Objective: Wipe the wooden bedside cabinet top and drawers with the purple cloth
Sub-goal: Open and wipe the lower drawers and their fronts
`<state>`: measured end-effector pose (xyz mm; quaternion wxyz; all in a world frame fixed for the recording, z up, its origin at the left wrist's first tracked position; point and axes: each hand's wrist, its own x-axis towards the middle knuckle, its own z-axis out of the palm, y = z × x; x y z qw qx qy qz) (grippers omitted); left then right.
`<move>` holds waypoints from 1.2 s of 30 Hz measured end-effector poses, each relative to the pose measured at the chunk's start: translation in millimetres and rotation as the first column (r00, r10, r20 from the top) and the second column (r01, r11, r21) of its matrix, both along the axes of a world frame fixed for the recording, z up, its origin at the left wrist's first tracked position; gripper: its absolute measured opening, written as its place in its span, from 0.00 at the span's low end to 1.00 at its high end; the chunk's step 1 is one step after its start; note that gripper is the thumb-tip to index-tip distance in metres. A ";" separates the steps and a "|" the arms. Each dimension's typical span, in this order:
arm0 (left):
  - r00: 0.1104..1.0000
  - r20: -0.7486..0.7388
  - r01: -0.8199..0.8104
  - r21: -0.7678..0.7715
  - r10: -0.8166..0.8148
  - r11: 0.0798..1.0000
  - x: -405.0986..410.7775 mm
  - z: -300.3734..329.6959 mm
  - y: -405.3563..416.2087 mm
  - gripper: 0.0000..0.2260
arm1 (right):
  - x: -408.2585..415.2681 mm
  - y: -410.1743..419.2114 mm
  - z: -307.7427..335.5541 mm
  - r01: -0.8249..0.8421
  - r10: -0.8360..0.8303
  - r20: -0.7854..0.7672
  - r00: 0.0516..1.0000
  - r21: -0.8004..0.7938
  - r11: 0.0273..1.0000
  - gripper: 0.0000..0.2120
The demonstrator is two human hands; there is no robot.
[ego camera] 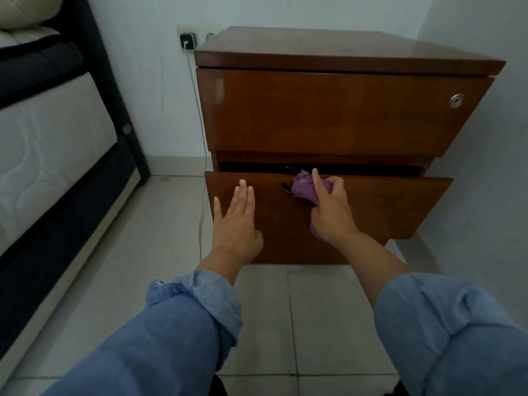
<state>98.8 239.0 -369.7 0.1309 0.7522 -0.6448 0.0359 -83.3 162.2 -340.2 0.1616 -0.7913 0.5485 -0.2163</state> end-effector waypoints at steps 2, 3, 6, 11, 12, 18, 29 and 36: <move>1.000 0.007 0.003 0.002 -0.003 1.000 3.3 -0.7 -11.0 0.40 | 2.8 -12.0 -0.8 0.007 -0.007 -0.015 1.000 0.008 1.000 0.38; 1.000 0.008 0.005 0.005 -0.005 1.000 5.0 -1.1 -16.4 0.40 | 4.4 -17.3 -1.5 0.010 -0.010 -0.026 1.000 0.009 1.000 0.38; 1.000 0.008 0.010 0.005 -0.010 1.000 9.8 -0.9 -33.0 0.39 | 10.5 -31.4 -5.0 0.007 -0.007 -0.055 0.998 0.002 1.000 0.38; 1.000 0.015 0.015 0.003 -0.015 1.000 16.6 -4.0 -48.1 0.40 | 17.7 -45.2 -10.9 -0.010 0.008 -0.048 0.999 -0.037 0.999 0.38; 1.000 0.020 0.018 0.011 -0.018 1.000 17.9 -5.0 -49.2 0.40 | 18.0 -46.5 -12.4 -0.008 0.007 -0.039 0.999 -0.043 0.999 0.38; 0.999 0.036 0.021 0.060 -0.023 0.998 21.1 2.8 -50.8 0.41 | 24.0 -47.5 -10.6 -0.017 0.017 0.002 1.000 -0.001 1.000 0.38; 1.000 -0.009 -0.023 0.165 0.025 0.986 13.4 18.0 -51.9 0.39 | 56.2 -37.0 -5.3 0.028 -0.030 -0.028 0.999 -0.063 0.998 0.25; 0.998 -0.056 0.041 0.120 -0.035 0.992 24.2 18.5 -45.9 0.38 | 52.4 -36.4 2.5 -0.031 0.031 -0.044 0.999 -0.003 1.000 0.25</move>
